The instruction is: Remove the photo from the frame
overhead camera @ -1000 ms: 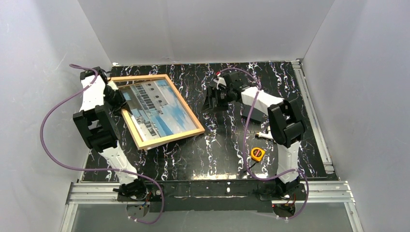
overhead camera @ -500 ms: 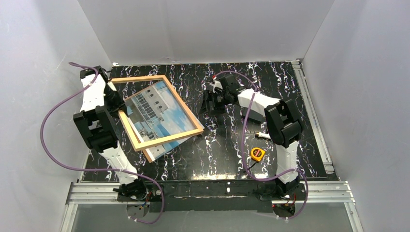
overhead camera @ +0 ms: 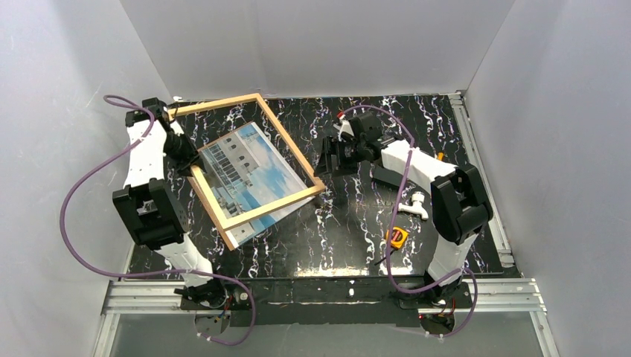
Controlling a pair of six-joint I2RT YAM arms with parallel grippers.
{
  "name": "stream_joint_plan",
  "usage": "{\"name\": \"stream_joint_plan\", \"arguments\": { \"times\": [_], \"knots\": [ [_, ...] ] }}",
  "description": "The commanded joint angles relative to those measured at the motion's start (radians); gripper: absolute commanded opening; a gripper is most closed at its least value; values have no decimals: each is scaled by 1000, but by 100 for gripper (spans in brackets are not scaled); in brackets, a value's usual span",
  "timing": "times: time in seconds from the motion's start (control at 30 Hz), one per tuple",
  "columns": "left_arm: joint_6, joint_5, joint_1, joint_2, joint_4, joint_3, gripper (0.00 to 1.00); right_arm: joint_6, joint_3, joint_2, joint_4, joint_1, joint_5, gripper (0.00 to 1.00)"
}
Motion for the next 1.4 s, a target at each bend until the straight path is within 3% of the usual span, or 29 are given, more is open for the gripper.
{"name": "stream_joint_plan", "arguments": {
  "times": [0.0, 0.27, 0.53, 0.87, 1.37],
  "knots": [
    [-56, 133, -33, -64, 61, -92, 0, 23, -32, -70, -19, -15, 40, 86],
    [-72, 132, -159, -24, 199, -165, 0, 35, -105, -147, -55, -37, 140, 86],
    [-40, 58, -309, 106, 283, -137, 0, 34, -266, -366, -84, -67, 219, 87],
    [-81, 77, -479, 318, 309, 32, 0, 34, -430, -539, -102, -97, 234, 87],
    [-195, 62, -594, 521, 382, 190, 1, 43, -488, -564, -84, -102, 215, 87]
  ]
}}
